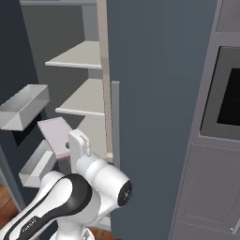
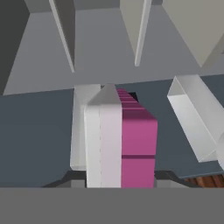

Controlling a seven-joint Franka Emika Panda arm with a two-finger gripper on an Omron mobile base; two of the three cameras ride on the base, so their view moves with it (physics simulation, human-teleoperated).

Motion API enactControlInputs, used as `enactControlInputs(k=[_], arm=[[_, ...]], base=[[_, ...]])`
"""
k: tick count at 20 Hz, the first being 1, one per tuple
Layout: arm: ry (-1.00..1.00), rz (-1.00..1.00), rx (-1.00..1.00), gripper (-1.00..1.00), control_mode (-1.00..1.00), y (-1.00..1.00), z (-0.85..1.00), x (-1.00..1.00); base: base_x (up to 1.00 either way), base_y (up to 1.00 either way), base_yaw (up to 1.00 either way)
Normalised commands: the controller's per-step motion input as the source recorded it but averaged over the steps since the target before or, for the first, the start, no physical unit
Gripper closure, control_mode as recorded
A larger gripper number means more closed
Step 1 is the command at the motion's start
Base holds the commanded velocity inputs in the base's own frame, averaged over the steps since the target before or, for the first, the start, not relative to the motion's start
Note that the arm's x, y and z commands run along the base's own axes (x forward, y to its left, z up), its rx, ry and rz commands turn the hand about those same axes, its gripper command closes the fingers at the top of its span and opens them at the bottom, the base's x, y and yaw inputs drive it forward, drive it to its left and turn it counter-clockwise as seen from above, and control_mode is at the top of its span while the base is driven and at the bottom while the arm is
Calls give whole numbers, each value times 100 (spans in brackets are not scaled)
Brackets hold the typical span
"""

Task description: The ice cube tray has been filled with water. Take the tray and place it in the freezer to make ice. Close the freezer door after placing the tray.

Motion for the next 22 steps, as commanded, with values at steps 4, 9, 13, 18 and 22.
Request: enactControlInputs(k=[4,9,13,18,22], arm=[[-5,-2,0,100,-100,0,4,-15],[-15,-6,0,100,-100,0,17,-33],[-3,-5,0,100,-100,0,47,-27],[1,-4,0,100,-100,0,49,-21],[5,-9,-3,100,-100,5,49,-4]], base=[[0,0,0],[0,0,0],[0,0,0],[0,0,0],[0,0,0]])
